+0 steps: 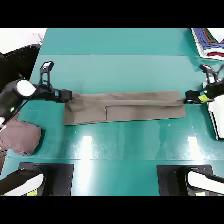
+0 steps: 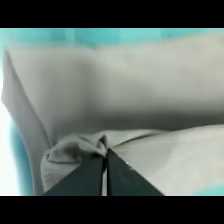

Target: Fold the shirts.

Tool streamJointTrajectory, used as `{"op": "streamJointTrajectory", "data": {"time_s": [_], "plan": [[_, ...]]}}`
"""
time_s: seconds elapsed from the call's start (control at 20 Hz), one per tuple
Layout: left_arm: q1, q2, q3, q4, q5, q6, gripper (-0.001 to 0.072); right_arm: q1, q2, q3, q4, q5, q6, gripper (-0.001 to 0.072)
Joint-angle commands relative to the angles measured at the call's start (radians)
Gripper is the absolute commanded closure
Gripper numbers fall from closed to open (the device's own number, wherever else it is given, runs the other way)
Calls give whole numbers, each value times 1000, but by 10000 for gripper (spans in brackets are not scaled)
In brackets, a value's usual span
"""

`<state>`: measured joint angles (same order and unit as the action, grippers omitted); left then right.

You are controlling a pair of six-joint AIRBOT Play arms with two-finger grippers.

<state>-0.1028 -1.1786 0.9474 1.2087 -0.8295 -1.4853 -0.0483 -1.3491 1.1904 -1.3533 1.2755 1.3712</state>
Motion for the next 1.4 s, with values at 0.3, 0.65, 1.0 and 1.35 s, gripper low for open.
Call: {"op": "streamJointTrajectory", "data": {"time_s": [0.3,0.65,1.0,1.35], "plan": [[1,-174,160,-22,-31,-6,193,-70,-228,192,279,12,-51,313],[0,-172,212,-176,-192,2,683,-331,-138,-41,316,29,-121,198],[-118,-178,209,-303,-69,45,684,-344,-304,-51,476,68,-206,208],[-294,-265,244,-317,133,-34,685,-241,-310,-3,534,27,-299,696]]}}
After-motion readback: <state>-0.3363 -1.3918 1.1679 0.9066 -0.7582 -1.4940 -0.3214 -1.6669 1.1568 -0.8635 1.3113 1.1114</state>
